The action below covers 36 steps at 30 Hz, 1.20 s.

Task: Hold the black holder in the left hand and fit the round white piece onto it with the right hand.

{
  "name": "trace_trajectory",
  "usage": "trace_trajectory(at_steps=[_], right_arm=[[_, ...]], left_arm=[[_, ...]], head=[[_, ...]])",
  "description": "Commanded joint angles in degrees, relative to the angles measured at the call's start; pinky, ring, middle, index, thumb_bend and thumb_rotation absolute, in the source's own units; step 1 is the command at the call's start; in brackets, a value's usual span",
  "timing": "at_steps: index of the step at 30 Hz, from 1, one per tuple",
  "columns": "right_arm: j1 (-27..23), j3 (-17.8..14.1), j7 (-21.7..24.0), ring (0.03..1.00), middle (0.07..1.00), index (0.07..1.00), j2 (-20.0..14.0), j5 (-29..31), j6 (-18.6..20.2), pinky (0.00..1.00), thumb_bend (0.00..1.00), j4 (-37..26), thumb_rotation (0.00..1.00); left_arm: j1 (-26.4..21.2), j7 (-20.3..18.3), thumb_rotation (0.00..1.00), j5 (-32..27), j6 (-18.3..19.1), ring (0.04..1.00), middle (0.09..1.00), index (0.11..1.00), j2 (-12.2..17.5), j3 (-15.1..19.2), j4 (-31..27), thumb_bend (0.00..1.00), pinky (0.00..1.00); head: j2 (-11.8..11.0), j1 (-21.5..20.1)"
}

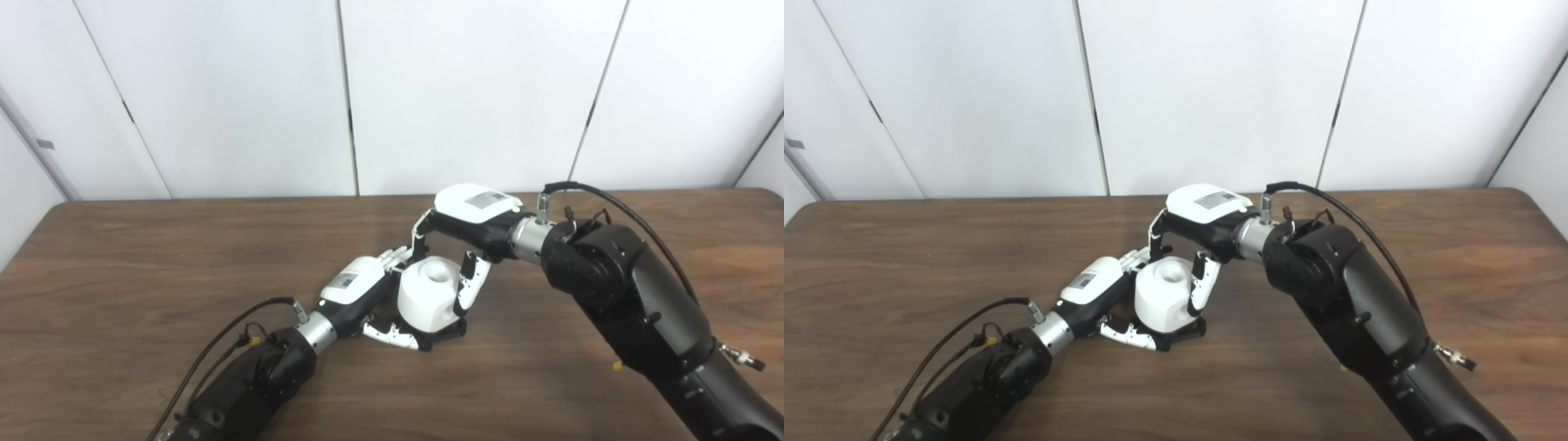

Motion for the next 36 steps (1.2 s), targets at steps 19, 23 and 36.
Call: trace_trajectory(at_steps=[19,23,36], right_arm=[[-2.1,0.6,-4.6,0.807,0.754,0.480,2.3,-0.2,-3.3,0.88,0.52,3.3,0.14],[-1.8,0.9,-4.6,0.806,0.753,0.479,2.6,-0.5,-3.1,0.88,0.52,3.4,0.14],[-1.4,4.0,-2.6,0.826,0.775,0.479,2.4,-1.4,-4.5,0.89,0.52,3.4,0.14]], left_arm=[[2.7,-5.5,0.08,3.7,2.5,1.000,1.000,0.485,-0.4,-2.9,1.5,0.52,0.99],[2.6,-6.0,0.08,3.2,2.6,1.000,0.994,0.485,-0.4,-2.8,1.8,0.52,1.00],[2.5,-6.2,0.08,3.0,2.9,1.000,0.999,0.485,-0.4,-2.8,1.5,0.52,1.00]], head=[[0.4,0.4],[0.5,0.5],[0.9,0.5]])
